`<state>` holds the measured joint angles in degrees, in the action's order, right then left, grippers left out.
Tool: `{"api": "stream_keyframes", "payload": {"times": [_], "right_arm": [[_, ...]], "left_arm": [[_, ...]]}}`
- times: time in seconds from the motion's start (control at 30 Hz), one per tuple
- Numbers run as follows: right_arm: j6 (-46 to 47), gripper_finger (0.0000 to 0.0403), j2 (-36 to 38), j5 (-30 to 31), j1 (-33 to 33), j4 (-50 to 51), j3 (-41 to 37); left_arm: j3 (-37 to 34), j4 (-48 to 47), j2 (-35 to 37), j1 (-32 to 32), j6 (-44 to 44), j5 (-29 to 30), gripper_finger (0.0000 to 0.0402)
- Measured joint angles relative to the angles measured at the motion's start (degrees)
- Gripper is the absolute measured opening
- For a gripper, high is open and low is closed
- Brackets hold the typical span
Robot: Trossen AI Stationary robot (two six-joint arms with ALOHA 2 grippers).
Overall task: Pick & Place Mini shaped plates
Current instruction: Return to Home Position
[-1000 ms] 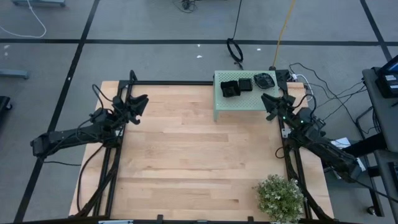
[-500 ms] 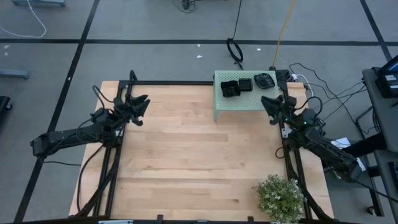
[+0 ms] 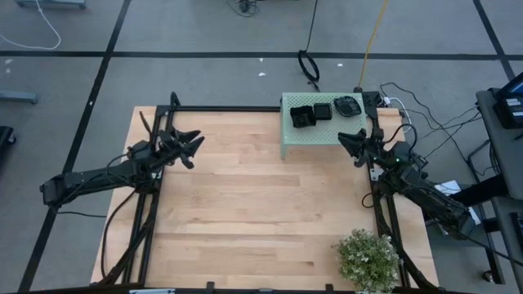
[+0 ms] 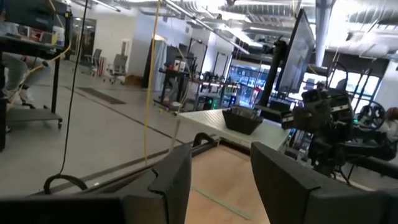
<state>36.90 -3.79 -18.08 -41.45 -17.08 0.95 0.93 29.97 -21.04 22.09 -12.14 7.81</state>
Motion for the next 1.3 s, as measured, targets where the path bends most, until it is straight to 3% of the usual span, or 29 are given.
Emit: {"api": "stream_keyframes", "payload": {"times": [1.3], "right_arm": [[-2.0,0.0098,0.0,-0.1,0.0,-2.3,-0.1]], "left_arm": [[0.0,-0.2,0.0,0.0,0.0,0.1,0.0170]]}}
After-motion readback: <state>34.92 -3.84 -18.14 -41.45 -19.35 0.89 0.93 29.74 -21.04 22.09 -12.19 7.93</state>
